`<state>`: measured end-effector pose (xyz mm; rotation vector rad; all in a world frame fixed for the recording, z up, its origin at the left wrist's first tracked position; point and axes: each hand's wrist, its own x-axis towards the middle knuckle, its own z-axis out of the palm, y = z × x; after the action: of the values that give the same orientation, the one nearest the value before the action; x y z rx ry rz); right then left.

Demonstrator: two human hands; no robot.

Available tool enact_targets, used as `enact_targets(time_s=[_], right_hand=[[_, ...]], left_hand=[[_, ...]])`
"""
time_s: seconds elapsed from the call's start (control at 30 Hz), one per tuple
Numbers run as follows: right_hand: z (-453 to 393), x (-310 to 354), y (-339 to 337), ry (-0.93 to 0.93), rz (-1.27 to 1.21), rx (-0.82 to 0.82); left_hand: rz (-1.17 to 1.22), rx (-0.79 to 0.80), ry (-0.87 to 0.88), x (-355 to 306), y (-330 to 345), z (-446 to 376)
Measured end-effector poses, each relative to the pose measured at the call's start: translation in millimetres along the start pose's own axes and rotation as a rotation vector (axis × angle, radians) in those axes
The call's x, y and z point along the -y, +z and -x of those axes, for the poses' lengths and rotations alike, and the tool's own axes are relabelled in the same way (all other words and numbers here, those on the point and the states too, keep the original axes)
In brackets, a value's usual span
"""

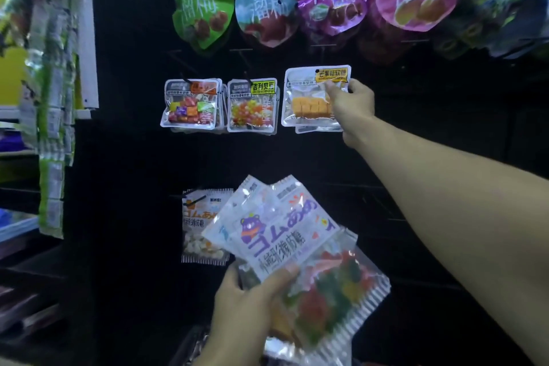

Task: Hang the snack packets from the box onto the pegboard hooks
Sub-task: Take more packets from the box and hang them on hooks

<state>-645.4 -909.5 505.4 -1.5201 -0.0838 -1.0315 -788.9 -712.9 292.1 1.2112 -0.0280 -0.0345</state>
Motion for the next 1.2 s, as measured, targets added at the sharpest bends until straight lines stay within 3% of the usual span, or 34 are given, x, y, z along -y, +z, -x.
enact_targets(time_s=[0.17, 0.37, 0.67, 0.87, 1.07, 1.13, 1.2], right_hand=[[-3.4, 1.9, 5.2, 0.041, -0.009, -0.048], [-14.3, -0.8, 9.0, 0.119, 0.03, -0.085], [-30.4, -5.5, 9.8, 0.218, 0.223, -0.18], [-33.8, -11.2, 8.8, 0.285, 0.226, -0.141], [-15.4, -28.7, -7.9, 0.192, 0.338, -0.176], [11.8, -32.9, -16.2, 0.13, 0.317, -0.101], [55.0, -32.9, -27.3, 0.145, 0.272, 0.176]], left_hand=[[0.017, 0.071, 0.101, -21.4, 18.2, -15.6], [0.075, 0.027, 0.073, -35.5, 28.5, -16.6], [0.045, 0.049, 0.067, -28.5, 14.4, -21.6], [-0.006, 0.072, 0.102, -21.5, -9.7, -31.8], [-0.038, 0.054, 0.096, -13.8, -9.1, -34.5], [-0.01, 0.056, 0.081, -8.1, -8.4, -33.1], [0.011, 0.051, 0.061, 0.9, -10.1, -30.0]])
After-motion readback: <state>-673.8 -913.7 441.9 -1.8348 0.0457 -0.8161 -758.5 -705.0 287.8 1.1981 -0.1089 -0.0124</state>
